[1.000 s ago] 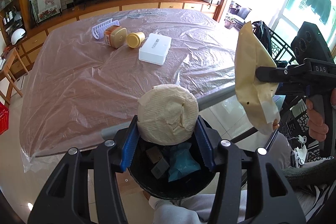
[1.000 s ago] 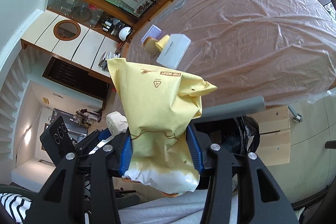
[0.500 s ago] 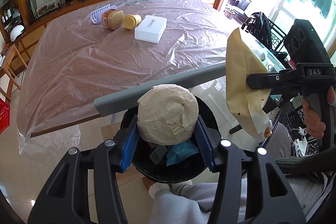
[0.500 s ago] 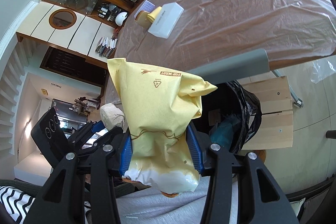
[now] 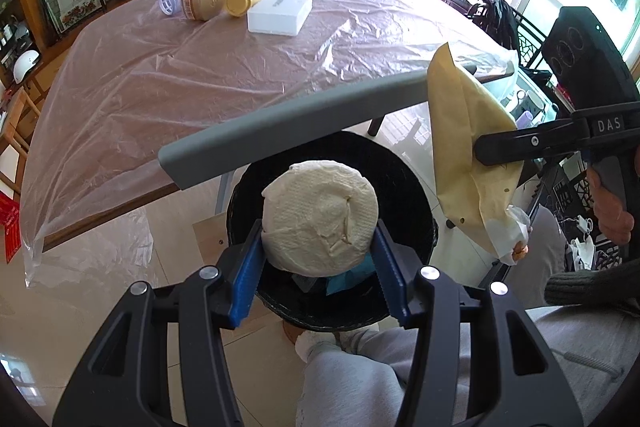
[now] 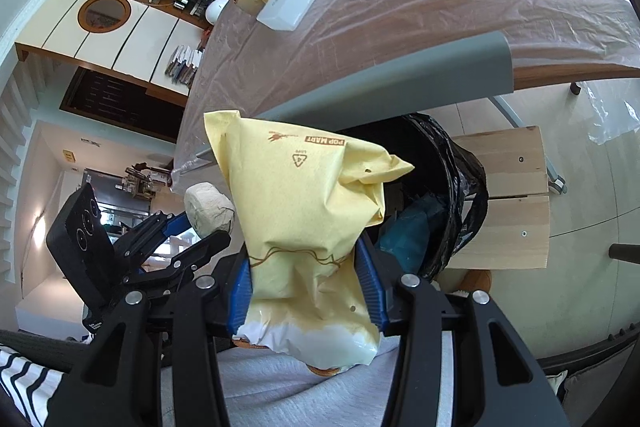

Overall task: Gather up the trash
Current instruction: 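Open both grippers to drop the yellow bag and cream ball into the bin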

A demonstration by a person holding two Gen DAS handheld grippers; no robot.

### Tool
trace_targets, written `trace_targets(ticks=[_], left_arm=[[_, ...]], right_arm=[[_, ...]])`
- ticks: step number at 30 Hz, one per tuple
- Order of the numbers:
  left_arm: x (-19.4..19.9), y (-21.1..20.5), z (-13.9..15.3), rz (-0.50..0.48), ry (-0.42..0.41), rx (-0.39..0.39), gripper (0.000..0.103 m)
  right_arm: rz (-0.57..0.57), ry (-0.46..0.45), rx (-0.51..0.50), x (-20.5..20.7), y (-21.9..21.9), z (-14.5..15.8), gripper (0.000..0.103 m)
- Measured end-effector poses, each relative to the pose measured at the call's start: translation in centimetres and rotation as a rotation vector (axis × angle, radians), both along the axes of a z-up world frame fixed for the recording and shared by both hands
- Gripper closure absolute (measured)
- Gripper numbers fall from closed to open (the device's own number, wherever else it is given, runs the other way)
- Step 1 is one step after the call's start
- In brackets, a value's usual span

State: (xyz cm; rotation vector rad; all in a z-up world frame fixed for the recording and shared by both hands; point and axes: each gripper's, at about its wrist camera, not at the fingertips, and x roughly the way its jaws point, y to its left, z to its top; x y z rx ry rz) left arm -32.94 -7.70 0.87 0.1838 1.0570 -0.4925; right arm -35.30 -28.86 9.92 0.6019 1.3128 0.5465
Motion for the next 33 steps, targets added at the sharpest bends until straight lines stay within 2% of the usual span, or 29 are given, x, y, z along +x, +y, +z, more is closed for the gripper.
trace_targets(ticks=[15,33], left_arm=[[0.5,0.0,-2.0,-0.011,0.034,0.039,0.050],[1.7,-0.9,-3.4,-0.031,0.064,0.062,0.050]], right_arm=[[0.057,0.029,-0.079,0.4,1.8,-1.9,0.058],[0.064,0.044,-0.152,1.3,2.9,-2.9,0.058]])
